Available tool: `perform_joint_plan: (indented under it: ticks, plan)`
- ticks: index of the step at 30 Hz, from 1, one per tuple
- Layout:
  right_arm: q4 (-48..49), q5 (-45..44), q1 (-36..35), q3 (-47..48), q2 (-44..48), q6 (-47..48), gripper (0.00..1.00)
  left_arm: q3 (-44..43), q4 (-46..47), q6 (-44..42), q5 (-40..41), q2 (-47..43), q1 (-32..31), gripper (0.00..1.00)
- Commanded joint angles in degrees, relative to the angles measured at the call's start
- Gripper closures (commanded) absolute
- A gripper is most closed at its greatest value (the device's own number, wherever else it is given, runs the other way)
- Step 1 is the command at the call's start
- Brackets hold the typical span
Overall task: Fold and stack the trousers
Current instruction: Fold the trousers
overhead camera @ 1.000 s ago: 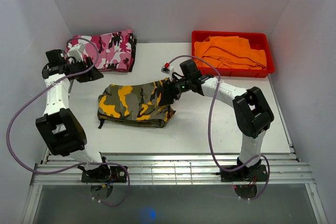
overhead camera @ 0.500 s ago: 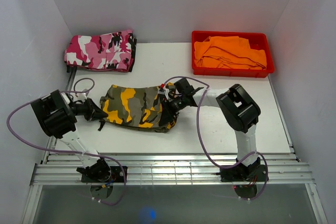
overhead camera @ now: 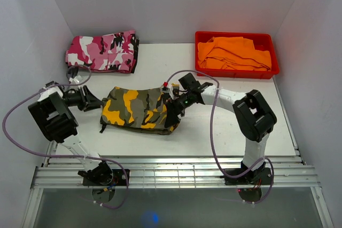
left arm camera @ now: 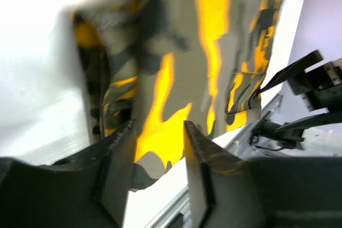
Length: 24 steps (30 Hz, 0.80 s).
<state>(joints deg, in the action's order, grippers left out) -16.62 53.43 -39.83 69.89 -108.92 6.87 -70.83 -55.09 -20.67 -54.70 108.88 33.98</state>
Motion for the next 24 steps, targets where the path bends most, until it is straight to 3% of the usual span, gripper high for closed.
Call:
perform_joint_plan:
  ticks: [1, 2, 5, 8, 13, 19, 24]
  plan:
    - [-4.9, -4.5, 2.2, 5.5, 5.6, 7.6, 0.12, -6.0, -1.3, -4.9, -9.2, -8.4, -0.4, 0.45]
    - [-4.8, -5.1, 2.7, 6.7, 5.3, 7.5, 0.12, -6.4, 0.5, -2.8, -9.7, -8.9, -1.4, 0.38]
    - [-4.7, -7.4, 5.1, 12.4, 0.8, 6.0, 0.11, -5.5, 13.0, 8.5, -8.2, -11.0, -5.4, 0.32]
    - [-2.3, -5.7, 8.5, 17.7, -5.6, 0.5, 0.11, -4.9, 22.5, 17.5, -4.6, -9.4, -10.6, 0.33]
    - [6.5, -7.1, 11.3, 21.3, -16.2, -10.6, 0.10, -3.8, 34.7, 31.5, -2.4, 1.0, -12.9, 0.40]
    - [8.1, -12.5, 12.0, 22.5, -23.4, -12.3, 0.12, -4.1, 36.0, 32.9, 5.2, 9.2, -12.9, 0.43]
    - [0.8, -17.5, 13.8, 24.1, -20.2, -2.2, 0.15, -10.4, 31.4, 29.4, 4.3, 7.6, -12.9, 0.35]
